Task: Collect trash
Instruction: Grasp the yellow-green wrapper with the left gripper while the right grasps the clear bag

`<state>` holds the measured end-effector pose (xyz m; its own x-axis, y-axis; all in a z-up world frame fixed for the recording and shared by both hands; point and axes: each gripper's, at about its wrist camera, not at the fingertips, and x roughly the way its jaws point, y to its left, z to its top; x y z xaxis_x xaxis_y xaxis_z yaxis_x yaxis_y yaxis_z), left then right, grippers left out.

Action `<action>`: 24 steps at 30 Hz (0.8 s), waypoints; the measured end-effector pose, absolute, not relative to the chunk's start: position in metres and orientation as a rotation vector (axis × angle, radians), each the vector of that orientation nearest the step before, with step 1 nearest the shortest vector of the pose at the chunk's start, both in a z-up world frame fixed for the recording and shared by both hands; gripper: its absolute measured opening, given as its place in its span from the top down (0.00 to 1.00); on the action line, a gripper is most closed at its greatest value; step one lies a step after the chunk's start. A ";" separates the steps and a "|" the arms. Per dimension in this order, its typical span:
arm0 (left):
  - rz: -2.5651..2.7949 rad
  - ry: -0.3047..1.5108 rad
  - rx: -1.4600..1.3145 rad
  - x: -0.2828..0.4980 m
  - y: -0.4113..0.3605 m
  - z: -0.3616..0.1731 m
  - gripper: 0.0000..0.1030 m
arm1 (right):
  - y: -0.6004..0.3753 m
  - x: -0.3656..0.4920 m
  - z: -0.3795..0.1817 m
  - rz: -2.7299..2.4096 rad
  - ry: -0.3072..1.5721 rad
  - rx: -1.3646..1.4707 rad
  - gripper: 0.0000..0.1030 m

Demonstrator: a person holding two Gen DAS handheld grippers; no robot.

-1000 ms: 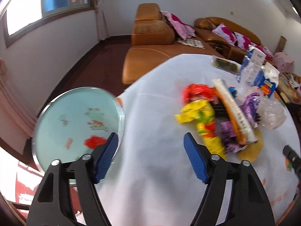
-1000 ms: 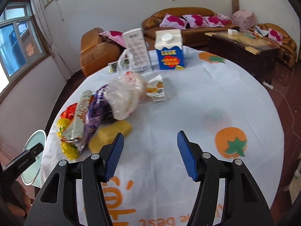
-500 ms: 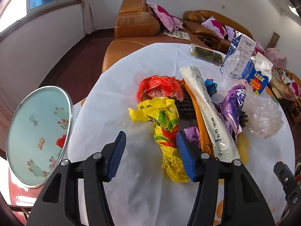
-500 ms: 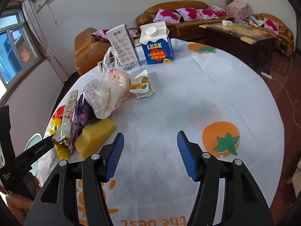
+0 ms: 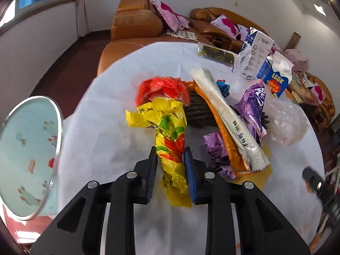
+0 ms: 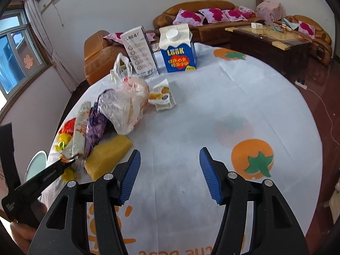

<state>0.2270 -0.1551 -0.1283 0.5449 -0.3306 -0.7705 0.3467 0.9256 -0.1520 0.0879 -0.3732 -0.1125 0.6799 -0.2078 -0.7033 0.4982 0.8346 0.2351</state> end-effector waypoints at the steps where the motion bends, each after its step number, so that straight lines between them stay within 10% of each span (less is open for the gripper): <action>1: -0.398 0.903 0.018 0.225 -0.151 -0.126 0.76 | -0.375 0.089 -0.108 -0.413 0.707 0.432 0.43; 18: -0.285 0.753 0.007 0.207 -0.067 -0.072 0.76 | -0.383 0.189 -0.110 -0.303 0.785 0.451 0.41; 24: -0.269 0.754 -0.016 0.209 -0.059 -0.073 0.76 | -0.391 0.182 -0.121 -0.328 0.798 0.489 0.82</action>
<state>0.2089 -0.0586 -0.0735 0.6966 -0.2465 -0.6738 0.2351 0.9657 -0.1102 0.1818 -0.3912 -0.1208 0.6573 -0.0971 -0.7473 0.4565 0.8403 0.2923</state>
